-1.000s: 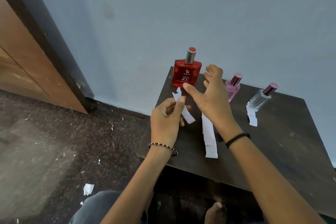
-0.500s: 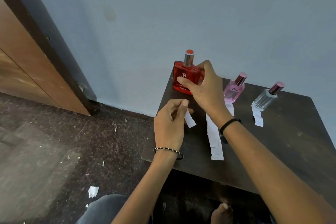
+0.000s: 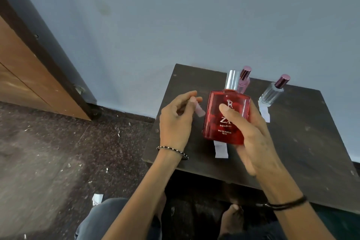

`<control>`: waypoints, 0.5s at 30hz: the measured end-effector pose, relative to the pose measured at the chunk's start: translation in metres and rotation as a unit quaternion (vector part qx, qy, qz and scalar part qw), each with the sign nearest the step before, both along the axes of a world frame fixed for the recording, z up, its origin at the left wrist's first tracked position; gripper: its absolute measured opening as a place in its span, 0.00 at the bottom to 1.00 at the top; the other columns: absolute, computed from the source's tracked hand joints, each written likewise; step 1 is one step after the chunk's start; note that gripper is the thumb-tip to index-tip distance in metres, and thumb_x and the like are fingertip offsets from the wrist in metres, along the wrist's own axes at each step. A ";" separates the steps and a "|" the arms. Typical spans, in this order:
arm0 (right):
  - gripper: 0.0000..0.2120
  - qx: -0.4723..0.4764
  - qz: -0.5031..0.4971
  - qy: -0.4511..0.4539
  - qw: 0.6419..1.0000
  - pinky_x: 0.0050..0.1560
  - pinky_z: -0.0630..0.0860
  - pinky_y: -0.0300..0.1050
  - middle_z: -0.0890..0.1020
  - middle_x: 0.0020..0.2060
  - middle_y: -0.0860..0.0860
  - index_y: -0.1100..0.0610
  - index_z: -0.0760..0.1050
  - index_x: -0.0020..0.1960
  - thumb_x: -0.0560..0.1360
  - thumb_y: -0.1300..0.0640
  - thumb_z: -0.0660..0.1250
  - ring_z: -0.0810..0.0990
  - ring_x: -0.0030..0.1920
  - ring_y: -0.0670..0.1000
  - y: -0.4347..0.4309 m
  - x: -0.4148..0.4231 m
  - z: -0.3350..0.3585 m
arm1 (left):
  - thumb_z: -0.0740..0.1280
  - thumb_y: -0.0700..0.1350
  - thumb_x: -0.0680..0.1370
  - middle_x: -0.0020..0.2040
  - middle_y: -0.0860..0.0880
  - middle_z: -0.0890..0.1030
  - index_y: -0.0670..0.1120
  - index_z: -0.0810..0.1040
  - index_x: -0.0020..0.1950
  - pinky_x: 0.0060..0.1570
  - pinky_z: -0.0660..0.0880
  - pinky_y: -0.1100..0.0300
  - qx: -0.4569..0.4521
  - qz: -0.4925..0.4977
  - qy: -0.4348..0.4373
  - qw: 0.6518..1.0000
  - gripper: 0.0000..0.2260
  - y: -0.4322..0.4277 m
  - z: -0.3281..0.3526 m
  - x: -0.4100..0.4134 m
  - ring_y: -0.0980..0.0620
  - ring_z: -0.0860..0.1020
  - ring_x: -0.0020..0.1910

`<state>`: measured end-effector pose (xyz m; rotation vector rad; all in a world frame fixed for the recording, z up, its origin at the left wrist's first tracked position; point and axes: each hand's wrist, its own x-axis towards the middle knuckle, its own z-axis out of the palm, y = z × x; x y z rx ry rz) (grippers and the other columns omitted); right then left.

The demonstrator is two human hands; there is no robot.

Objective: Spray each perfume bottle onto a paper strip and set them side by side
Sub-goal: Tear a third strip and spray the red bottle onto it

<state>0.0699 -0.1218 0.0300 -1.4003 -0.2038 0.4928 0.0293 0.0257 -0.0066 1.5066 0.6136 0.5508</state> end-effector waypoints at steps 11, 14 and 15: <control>0.22 -0.029 0.103 -0.018 0.994 0.47 0.85 0.58 0.86 0.54 0.56 0.47 0.75 0.66 0.72 0.53 0.72 0.88 0.46 0.62 -0.010 -0.009 -0.008 | 0.66 0.54 0.80 0.32 0.34 0.77 0.38 0.83 0.40 0.26 0.73 0.62 -0.086 -0.088 -0.037 0.992 0.21 -0.012 0.024 -0.007 0.46 0.73 0.25; 0.19 -0.031 0.125 -0.021 0.991 0.44 0.85 0.52 0.87 0.51 0.56 0.50 0.76 0.63 0.73 0.55 0.74 0.88 0.43 0.61 -0.012 -0.009 -0.005 | 0.68 0.55 0.78 0.42 0.29 0.82 0.32 0.82 0.49 0.30 0.77 0.61 -0.106 -0.110 -0.056 0.987 0.23 -0.011 0.024 -0.007 0.41 0.78 0.32; 0.19 -0.040 0.132 -0.023 0.990 0.43 0.85 0.52 0.87 0.51 0.55 0.50 0.76 0.62 0.72 0.55 0.73 0.88 0.43 0.61 -0.013 -0.009 -0.004 | 0.69 0.53 0.78 0.44 0.34 0.85 0.35 0.84 0.50 0.36 0.80 0.60 -0.112 -0.110 -0.059 0.986 0.20 -0.010 0.025 -0.007 0.43 0.82 0.36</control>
